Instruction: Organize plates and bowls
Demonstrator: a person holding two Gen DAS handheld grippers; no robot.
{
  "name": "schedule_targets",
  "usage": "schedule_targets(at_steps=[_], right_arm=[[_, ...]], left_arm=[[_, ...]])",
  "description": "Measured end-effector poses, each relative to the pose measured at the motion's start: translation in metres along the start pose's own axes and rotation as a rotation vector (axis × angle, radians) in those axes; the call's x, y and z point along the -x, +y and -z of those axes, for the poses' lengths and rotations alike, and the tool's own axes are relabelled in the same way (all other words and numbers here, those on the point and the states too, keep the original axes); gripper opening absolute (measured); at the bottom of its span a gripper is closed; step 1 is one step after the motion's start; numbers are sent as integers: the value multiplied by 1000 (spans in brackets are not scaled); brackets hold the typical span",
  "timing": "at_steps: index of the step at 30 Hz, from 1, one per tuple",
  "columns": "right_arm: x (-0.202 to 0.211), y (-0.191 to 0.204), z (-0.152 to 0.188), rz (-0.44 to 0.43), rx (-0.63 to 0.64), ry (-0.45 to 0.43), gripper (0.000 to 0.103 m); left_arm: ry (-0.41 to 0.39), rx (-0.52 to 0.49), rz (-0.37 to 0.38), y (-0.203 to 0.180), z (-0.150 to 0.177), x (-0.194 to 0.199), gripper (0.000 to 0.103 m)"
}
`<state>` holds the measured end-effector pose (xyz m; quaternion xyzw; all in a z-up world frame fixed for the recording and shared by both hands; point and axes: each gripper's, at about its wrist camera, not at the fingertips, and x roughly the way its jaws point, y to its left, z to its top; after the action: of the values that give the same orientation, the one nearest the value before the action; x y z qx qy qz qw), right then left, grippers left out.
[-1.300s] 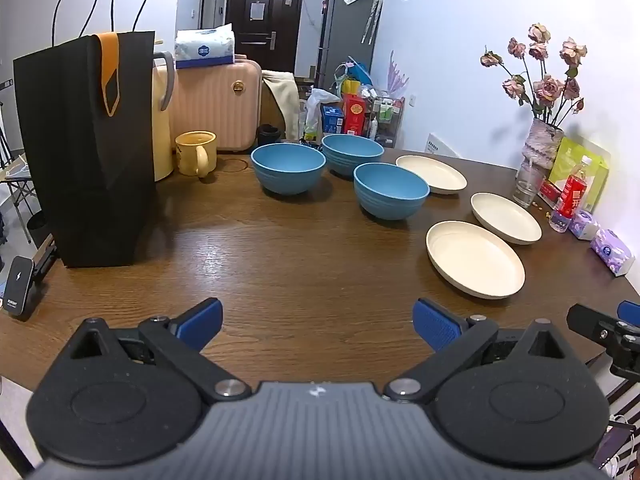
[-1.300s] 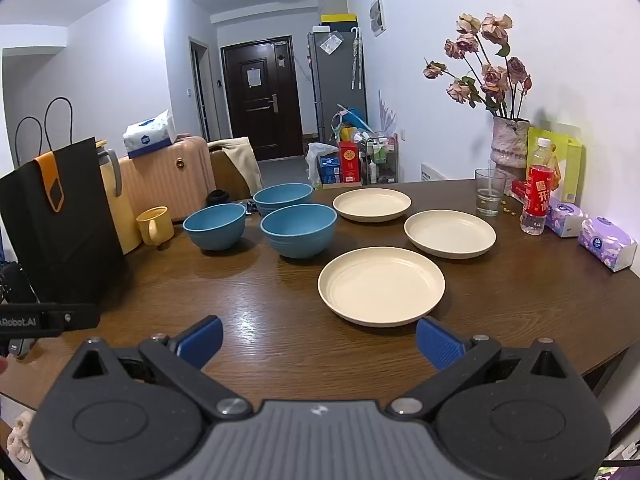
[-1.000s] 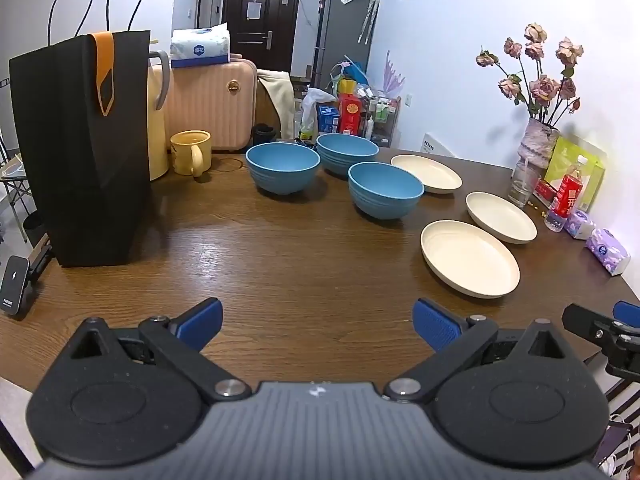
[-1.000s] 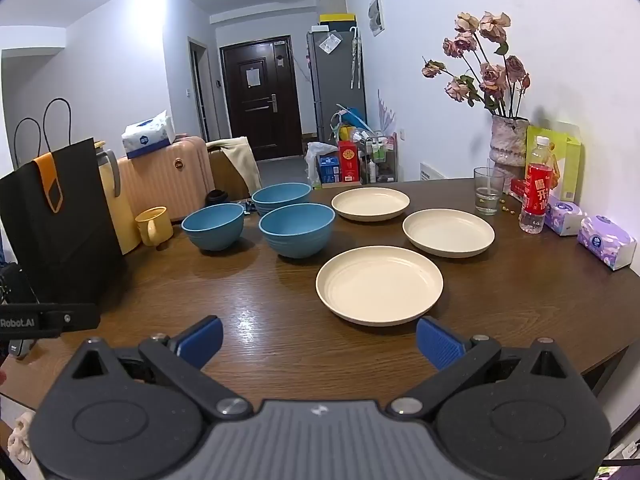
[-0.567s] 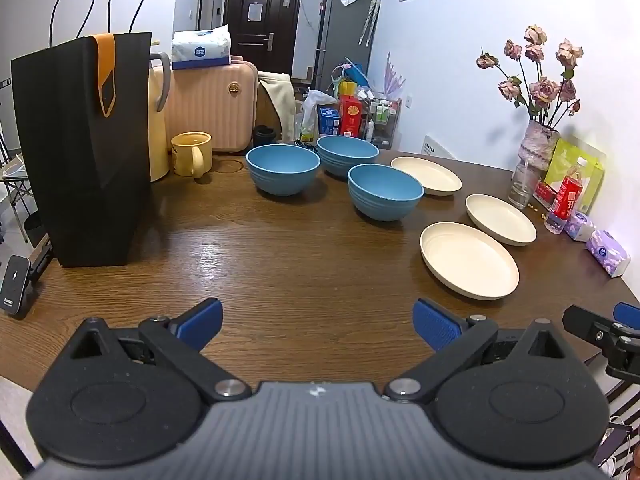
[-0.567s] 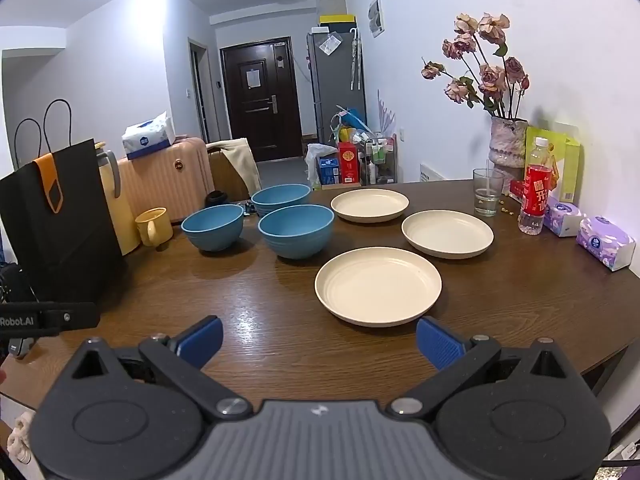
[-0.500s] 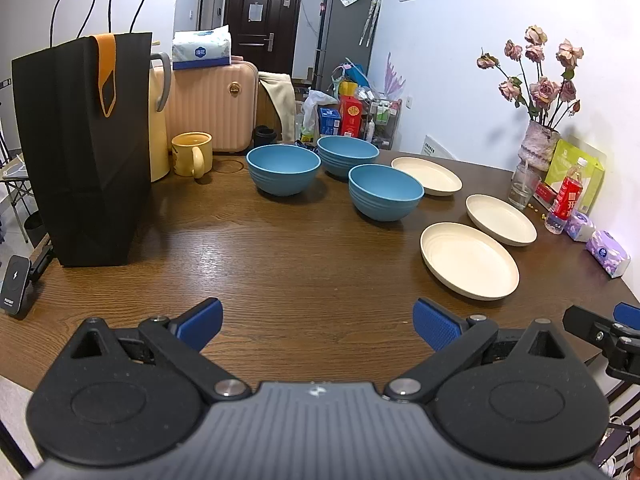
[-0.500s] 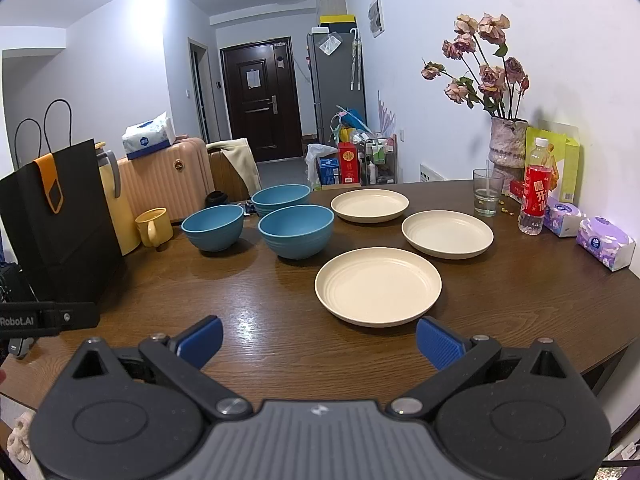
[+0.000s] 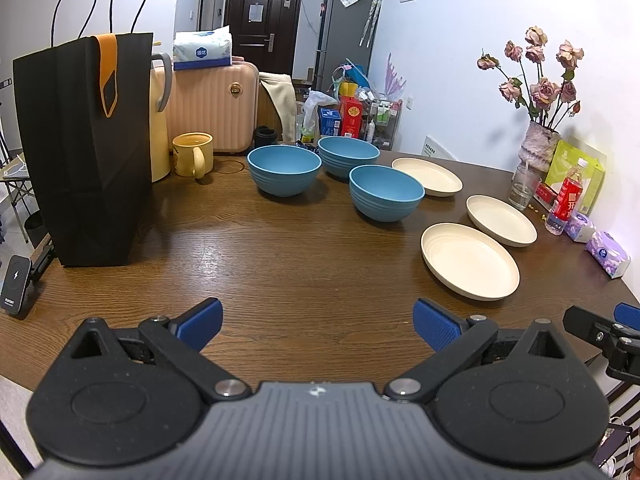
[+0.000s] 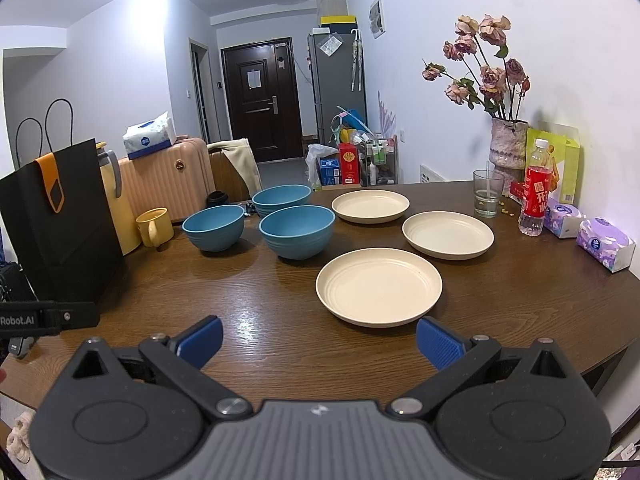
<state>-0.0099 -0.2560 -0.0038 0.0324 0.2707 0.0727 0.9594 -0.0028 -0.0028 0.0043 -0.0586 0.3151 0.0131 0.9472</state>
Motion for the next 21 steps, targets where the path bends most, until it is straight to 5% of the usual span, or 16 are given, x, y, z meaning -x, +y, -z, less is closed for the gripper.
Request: schedule_targets(at_steps=[21], right_arm=[[-2,-3,-2,3,-2,3,103]], left_arm=[[0,2,-1,0,1,-1,103]])
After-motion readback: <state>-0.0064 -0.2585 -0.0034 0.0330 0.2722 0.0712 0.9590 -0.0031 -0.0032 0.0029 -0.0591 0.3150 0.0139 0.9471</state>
